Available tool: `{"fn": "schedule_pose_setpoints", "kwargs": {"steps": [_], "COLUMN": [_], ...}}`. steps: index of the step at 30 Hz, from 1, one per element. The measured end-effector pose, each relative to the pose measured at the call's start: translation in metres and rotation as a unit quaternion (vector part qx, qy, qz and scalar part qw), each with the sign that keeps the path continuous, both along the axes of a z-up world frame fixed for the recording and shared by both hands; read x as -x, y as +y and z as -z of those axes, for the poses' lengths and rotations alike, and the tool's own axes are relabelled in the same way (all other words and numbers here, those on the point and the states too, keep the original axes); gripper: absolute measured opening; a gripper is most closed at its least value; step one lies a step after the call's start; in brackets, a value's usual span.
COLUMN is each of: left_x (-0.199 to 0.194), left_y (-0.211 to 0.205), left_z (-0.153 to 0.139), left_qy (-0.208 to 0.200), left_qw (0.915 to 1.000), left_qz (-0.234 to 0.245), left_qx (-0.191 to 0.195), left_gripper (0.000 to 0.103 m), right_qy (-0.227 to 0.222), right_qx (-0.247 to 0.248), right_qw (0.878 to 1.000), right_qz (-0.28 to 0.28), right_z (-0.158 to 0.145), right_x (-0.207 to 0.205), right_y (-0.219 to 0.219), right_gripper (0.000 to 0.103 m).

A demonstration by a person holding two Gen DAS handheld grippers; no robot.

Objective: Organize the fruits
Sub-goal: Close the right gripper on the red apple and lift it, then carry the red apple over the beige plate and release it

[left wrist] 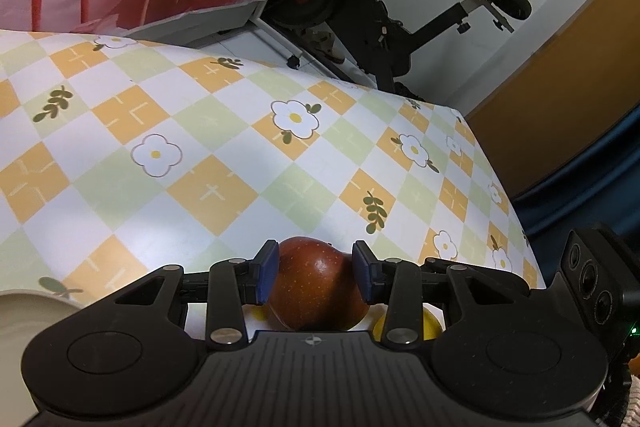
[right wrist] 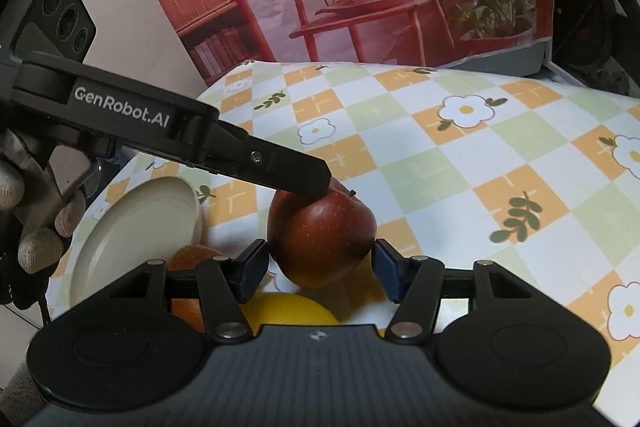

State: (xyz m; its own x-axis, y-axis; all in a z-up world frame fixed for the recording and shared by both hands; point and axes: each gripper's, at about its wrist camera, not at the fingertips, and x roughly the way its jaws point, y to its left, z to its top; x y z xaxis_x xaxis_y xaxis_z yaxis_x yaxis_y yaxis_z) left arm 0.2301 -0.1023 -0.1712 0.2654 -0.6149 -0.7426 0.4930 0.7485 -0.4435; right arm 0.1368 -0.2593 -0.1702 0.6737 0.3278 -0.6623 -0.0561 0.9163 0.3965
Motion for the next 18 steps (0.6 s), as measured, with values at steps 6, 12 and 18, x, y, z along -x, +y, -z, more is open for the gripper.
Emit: {"fn": "schedule_pose_setpoints", "kwargs": {"steps": [6, 12, 18], "left_x": [0.006, 0.014, 0.022], "left_y": [0.023, 0.053, 0.090], "left_z": [-0.013, -0.024, -0.031], "left_qy": [-0.014, -0.025, -0.033], "left_qw": [0.9998, 0.9991, 0.9977], "left_qz": [-0.013, -0.033, -0.059], "left_qx": [0.003, 0.004, 0.007], "left_gripper": [0.043, 0.043, 0.043], "right_qy": [-0.011, -0.022, -0.033], "right_qx": [0.005, 0.010, 0.020], "right_qw": [1.000, 0.999, 0.998], "right_qz": [-0.010, -0.029, -0.054], "right_z": [-0.011, -0.022, -0.032], "right_x": [-0.004, -0.009, -0.018], "right_y": [0.015, 0.040, 0.077], "right_gripper": [0.060, 0.060, 0.060]}}
